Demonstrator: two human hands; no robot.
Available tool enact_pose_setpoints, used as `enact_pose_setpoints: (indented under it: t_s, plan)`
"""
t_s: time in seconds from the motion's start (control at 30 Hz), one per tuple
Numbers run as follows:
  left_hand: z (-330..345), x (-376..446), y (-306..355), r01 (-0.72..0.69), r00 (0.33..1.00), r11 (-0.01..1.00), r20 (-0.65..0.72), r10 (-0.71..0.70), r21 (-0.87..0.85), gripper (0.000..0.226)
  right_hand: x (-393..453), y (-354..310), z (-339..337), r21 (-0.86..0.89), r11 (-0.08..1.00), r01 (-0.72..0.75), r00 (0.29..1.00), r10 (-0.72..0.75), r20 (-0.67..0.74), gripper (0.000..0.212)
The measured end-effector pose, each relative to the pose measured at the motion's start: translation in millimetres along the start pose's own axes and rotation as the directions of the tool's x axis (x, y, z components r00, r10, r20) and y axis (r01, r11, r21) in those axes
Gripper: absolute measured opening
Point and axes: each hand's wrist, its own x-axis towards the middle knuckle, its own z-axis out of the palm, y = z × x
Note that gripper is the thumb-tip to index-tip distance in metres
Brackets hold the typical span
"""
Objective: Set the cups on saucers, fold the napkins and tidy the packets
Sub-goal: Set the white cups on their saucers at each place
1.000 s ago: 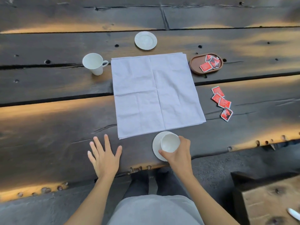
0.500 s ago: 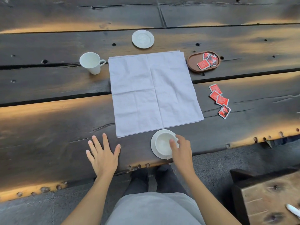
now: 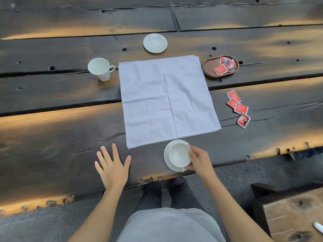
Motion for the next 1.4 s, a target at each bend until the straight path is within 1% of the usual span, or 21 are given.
enact_pose_setpoints:
  t_s: [0.23,0.37,0.5,0.57,0.63,0.7,0.77,0.87,1.0,1.07,1.13,1.23,1.33,1.4]
  plan:
    - [-6,0,3,0.012,1.0,1.0,0.019,-0.012,-0.006,0.081,-2,-3,-4,-0.023,1.0,-0.005,0.999,0.004,-0.032,0.038]
    - [-8,-1,4,0.015,0.999,1.0,0.03,-0.015,-0.005,0.081,-5,-7,-6,-0.04,0.999,0.006,1.0,-0.007,-0.021,0.04]
    - [-10,-1,5,0.016,0.999,1.0,0.03,-0.016,-0.007,0.082,-4,-11,-11,-0.053,0.998,-0.02,0.999,0.019,-0.026,0.033]
    - [-12,-2,5,0.02,0.999,1.0,0.033,-0.02,-0.012,0.082,0,-14,-15,-0.095,0.995,-0.029,0.999,0.025,-0.043,0.038]
    - [-15,-3,7,0.019,1.0,1.0,0.02,-0.019,-0.024,0.081,6,-20,-19,-0.167,0.986,0.002,0.997,-0.016,-0.078,0.042]
    - [-19,1,9,0.02,1.0,0.999,0.007,-0.02,-0.038,0.079,13,-33,-20,-0.193,0.981,0.035,0.992,-0.057,-0.111,0.042]
    - [-25,13,10,0.012,1.0,0.999,-0.012,-0.012,-0.033,0.077,24,-55,-15,-0.223,0.972,0.069,0.989,-0.097,-0.114,0.041]
    - [-36,46,10,-0.01,0.999,0.999,-0.041,0.008,-0.037,0.075,45,-105,7,-0.24,0.958,0.159,0.982,-0.179,-0.063,0.04]
    - [-50,105,12,0.003,0.997,0.999,-0.082,-0.007,-0.045,0.076,73,-173,52,-0.213,0.934,0.287,0.958,-0.281,0.055,0.035]
    - [-57,136,15,-0.012,0.994,0.999,-0.112,0.007,-0.048,0.075,86,-201,76,-0.224,0.915,0.335,0.942,-0.318,0.11,0.035]
    - [-63,167,20,-0.039,0.989,0.998,-0.145,0.031,-0.056,0.073,101,-223,99,-0.248,0.894,0.374,0.926,-0.344,0.157,0.036]
    - [-70,206,29,-0.057,0.987,0.997,-0.153,0.048,-0.058,0.075,125,-249,128,-0.283,0.857,0.432,0.898,-0.38,0.222,0.037]
    - [-74,235,34,-0.033,0.988,0.997,-0.151,0.023,-0.064,0.073,152,-272,153,-0.327,0.809,0.49,0.868,-0.417,0.269,0.038]
    - [-73,245,36,-0.015,0.986,0.999,-0.169,0.009,-0.034,0.069,171,-288,170,-0.339,0.783,0.521,0.85,-0.438,0.294,0.037]
